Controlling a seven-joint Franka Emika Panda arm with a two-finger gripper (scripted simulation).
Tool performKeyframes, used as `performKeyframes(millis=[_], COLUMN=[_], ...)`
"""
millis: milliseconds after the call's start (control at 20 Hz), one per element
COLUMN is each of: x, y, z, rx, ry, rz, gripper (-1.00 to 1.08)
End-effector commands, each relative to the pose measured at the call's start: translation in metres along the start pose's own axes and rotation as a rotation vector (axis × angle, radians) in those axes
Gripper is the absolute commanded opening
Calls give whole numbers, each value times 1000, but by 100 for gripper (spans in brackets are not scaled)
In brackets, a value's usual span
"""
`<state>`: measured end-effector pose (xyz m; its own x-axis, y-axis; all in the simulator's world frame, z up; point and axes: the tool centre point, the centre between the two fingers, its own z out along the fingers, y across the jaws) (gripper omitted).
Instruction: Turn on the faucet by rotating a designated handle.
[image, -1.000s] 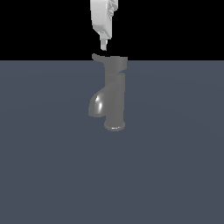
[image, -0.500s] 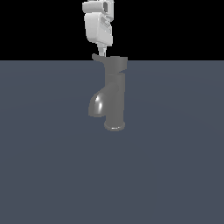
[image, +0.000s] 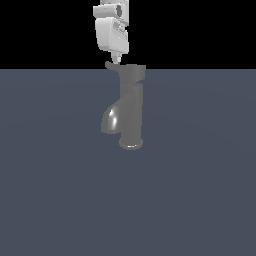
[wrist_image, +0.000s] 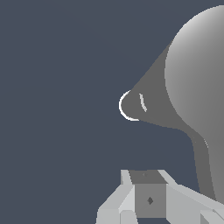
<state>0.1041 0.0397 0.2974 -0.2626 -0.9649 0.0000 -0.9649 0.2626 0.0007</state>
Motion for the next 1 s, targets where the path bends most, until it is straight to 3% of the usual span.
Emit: performKeyframes(millis=[0,950], x=[-2,-16], y=[4,56], z=[0,0], rx=[0,1], ry=[0,0], rz=[-1,0], gripper=[-100,-100])
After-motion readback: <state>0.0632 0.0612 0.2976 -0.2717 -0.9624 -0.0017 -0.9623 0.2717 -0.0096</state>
